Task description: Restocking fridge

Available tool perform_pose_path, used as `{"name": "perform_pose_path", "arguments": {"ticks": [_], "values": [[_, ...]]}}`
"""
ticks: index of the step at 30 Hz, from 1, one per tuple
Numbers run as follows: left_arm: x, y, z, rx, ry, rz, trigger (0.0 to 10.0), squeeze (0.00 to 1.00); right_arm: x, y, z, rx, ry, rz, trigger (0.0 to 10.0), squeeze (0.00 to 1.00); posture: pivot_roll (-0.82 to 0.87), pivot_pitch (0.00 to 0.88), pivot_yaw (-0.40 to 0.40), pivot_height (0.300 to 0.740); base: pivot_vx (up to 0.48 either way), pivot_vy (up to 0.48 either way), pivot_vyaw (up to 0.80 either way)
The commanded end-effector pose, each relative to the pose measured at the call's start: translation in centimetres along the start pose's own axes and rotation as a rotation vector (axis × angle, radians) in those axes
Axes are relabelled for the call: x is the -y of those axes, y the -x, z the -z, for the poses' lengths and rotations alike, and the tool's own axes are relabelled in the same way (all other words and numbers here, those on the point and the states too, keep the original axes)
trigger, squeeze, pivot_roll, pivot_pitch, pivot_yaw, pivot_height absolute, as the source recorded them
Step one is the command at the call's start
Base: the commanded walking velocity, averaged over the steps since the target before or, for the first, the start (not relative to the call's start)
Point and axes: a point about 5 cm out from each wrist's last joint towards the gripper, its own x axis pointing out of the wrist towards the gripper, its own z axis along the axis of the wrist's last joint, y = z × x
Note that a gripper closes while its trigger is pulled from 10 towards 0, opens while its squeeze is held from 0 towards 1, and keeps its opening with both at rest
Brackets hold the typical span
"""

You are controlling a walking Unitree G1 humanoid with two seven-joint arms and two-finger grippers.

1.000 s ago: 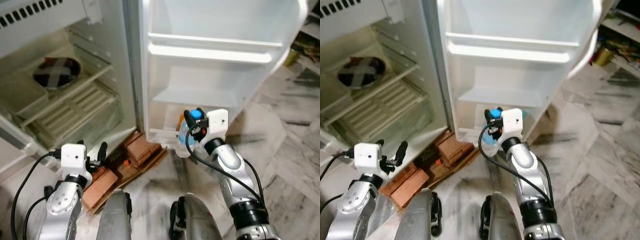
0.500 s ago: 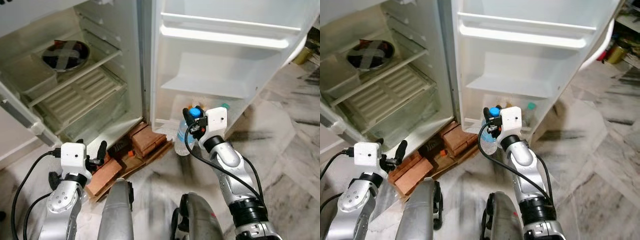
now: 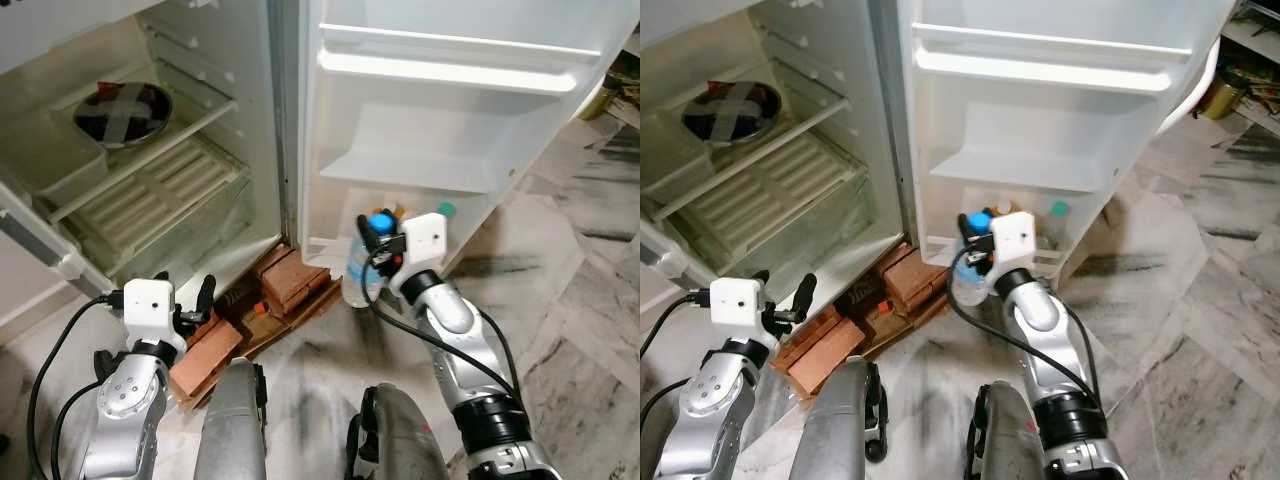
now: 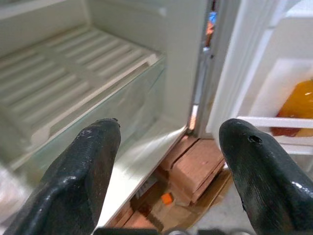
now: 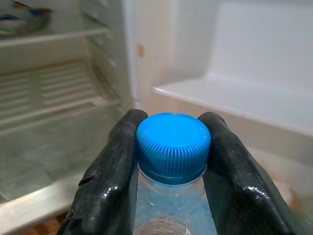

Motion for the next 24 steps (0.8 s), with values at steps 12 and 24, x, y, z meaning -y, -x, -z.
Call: {"name": "perform_pose_path", "arguments": {"ticks": [12,24], "values": [[0.29,0.06,0.46,-0.008,0.005,0.010,10.0,0.00,0.37,-0.06,-0.38,0.023,0.029,-0.003,10.0,0.00,0.11,0.180,-0.030,0.666,0.368,0.000,0.00],[0.57,0.00,0.40,0.001,0.008,0.026,10.0,0.00,0.43,-0.05,-0.33,0.022,0.036,0.000,10.0,0.00,0.11,0.181,-0.032,0.666,0.354,0.000,0.00]]}}
